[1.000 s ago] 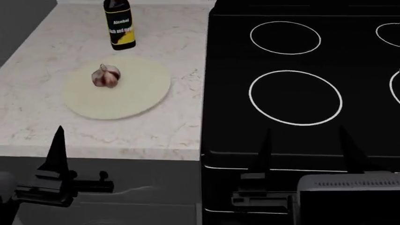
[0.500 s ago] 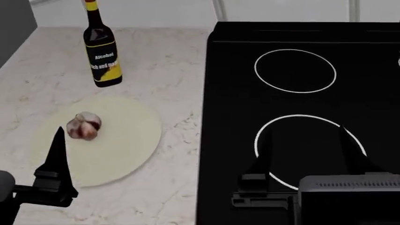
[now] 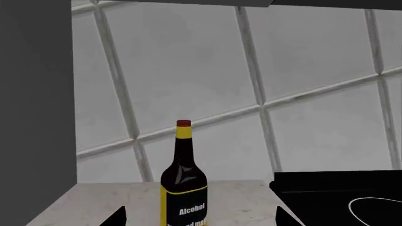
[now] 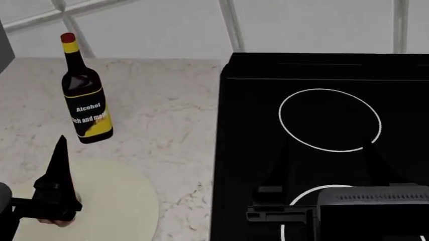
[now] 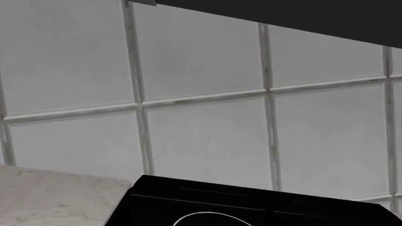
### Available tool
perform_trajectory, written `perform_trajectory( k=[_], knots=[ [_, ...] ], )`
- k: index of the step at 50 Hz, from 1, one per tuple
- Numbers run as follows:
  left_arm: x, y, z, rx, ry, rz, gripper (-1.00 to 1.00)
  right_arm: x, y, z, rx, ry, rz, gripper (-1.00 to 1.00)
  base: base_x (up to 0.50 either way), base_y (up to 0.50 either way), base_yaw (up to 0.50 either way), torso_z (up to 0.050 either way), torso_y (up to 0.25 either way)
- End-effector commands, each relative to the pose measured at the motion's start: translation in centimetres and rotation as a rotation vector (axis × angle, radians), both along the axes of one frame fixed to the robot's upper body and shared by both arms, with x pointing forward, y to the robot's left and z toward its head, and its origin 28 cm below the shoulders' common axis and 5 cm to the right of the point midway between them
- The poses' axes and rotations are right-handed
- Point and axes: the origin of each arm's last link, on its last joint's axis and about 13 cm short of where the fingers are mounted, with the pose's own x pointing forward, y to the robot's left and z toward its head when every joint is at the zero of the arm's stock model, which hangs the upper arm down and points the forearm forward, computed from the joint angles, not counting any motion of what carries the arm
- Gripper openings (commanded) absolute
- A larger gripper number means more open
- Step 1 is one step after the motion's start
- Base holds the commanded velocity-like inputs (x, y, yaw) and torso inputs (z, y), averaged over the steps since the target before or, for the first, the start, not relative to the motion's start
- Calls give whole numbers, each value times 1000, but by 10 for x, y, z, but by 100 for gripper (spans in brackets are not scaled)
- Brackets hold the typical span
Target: Pick the garlic from the counter and place it in the microwave.
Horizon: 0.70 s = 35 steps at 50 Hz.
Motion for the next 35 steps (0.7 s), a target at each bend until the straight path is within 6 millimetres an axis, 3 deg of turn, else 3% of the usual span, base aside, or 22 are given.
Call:
perform_trajectory(
  k=[1,16,35],
  knots=[
    [-1,0,0,-13,14,-1,100,-1,0,0,2,-10,3,100,0,0,0,0,0],
    [-11,12,16,-11,281,-39,100,-1,1,-3,9,-3,14,100,0,0,0,0,0],
    [-32,19,16,77,485,-97,100,-6,0,-7,23,-5,16,100,0,0,0,0,0]
  ],
)
